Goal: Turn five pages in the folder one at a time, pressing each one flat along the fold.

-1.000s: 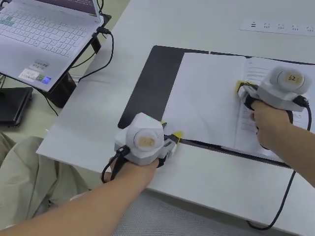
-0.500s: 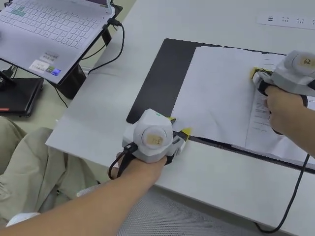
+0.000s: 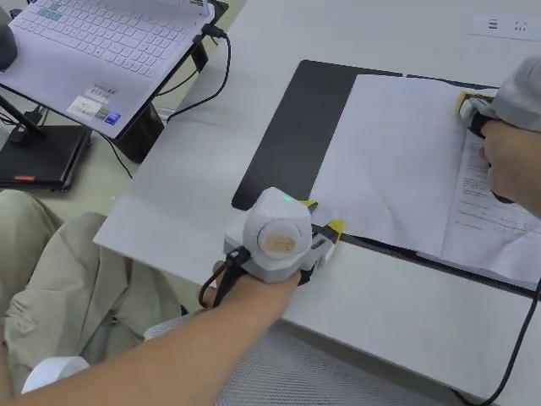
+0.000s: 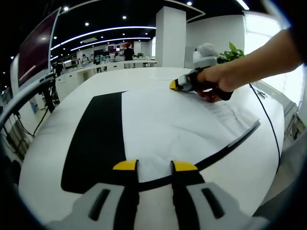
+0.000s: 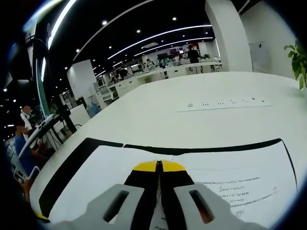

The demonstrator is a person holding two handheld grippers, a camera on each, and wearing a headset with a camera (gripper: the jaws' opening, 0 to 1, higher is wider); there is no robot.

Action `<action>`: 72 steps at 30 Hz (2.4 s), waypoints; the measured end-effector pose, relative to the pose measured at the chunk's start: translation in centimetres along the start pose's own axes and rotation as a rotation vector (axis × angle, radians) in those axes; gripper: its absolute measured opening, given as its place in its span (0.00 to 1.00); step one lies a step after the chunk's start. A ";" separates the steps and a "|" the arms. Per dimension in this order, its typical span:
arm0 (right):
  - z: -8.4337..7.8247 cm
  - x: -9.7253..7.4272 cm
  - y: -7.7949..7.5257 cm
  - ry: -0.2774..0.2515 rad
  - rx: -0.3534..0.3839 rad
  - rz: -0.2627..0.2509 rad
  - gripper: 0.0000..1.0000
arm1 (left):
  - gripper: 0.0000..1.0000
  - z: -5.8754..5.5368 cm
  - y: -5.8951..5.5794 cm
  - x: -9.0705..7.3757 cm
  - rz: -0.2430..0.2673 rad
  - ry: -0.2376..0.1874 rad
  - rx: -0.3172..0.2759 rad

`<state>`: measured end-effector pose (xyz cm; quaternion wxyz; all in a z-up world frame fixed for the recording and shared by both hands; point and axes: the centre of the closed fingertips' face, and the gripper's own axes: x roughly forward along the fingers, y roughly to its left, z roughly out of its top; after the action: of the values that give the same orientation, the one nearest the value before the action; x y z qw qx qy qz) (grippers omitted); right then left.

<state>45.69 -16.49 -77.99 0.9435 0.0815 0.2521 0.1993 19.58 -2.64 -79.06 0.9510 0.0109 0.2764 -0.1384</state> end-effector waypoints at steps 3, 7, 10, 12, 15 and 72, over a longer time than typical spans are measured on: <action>0.2 0.9 -0.6 -0.005 -0.003 0.005 0.00 | 0.25 0.0 0.0 0.0 0.000 0.000 0.001; 0.1 1.3 -0.8 -0.014 -0.011 0.021 0.00 | 0.25 0.0 0.0 0.1 0.000 -0.001 0.001; 0.0 1.5 -0.8 -0.019 0.000 0.025 0.00 | 0.25 0.0 -0.1 0.1 0.000 -0.002 0.001; -0.1 1.2 -0.7 -0.018 0.005 0.026 0.00 | 0.25 0.0 -0.1 0.1 0.000 -0.002 0.000; -0.2 0.9 -0.6 -0.016 -0.010 0.029 0.00 | 0.25 0.0 -0.1 0.1 0.000 -0.002 0.001; -5.0 -9.9 4.2 -0.010 0.043 0.122 0.00 | 0.25 -0.1 -0.1 0.0 0.005 0.003 0.016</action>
<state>33.93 -16.55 -76.83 0.9289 0.1181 0.2461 0.2504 19.55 -2.71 -79.17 0.9508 0.0193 0.2766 -0.1380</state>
